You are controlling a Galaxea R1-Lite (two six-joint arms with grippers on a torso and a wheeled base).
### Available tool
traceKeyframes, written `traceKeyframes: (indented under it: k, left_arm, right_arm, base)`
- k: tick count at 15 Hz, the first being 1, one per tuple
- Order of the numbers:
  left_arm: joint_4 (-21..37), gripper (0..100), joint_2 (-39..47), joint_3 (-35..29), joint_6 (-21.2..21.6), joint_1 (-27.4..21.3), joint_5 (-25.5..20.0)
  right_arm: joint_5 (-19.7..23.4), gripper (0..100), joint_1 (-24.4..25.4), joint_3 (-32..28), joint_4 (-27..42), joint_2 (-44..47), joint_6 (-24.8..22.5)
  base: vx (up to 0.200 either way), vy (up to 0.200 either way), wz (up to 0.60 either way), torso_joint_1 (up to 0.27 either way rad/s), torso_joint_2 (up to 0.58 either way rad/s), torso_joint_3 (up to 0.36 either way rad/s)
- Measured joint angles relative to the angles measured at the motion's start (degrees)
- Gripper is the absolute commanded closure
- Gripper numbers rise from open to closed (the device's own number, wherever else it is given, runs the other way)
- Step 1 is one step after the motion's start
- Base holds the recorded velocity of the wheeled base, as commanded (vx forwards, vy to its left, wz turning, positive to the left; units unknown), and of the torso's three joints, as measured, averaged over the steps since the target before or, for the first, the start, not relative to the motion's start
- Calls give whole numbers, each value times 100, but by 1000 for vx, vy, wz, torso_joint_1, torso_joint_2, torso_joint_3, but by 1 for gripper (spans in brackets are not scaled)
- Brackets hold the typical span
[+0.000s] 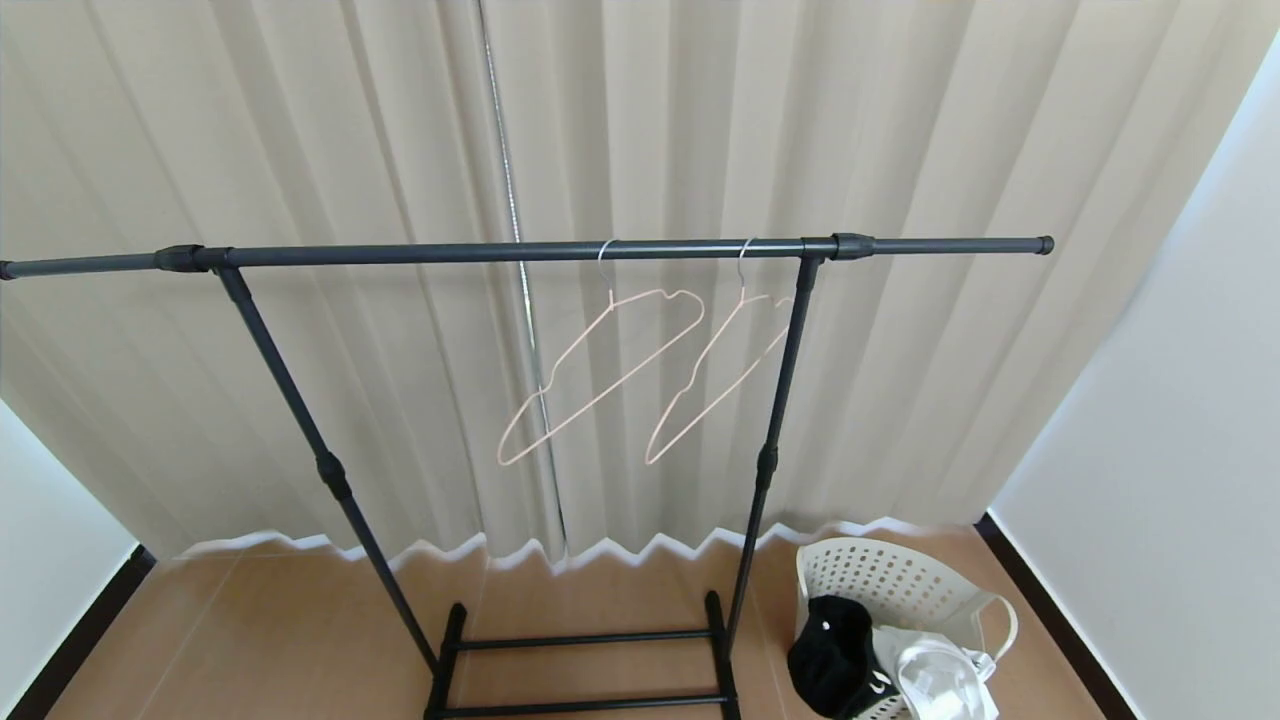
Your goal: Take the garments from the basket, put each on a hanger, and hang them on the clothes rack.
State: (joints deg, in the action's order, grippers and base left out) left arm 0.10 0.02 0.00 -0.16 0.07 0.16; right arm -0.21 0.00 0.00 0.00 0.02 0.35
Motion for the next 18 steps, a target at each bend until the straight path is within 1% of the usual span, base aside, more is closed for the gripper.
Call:
traceKeyframes:
  k: [6, 10, 18]
  left_arm:
    - [0, 0, 0, 0, 9, 0, -5]
    - [-2, 0, 0, 0, 23, -7, -16]
    - [0, 0, 0, -7, 11, -7, -34]
  right_arm:
    - [23, 0, 0, 0, 10, 0, -38]
    - [43, 0, 2, -5, 13, 0, 33]
    - [43, 0, 0, -10, 18, 0, 33]
  base:
    - [0, 0, 0, 0, 0, 0]
    - [0, 0, 0, -23, 38, 27]
    - [0, 0, 0, -145, 331, 185]
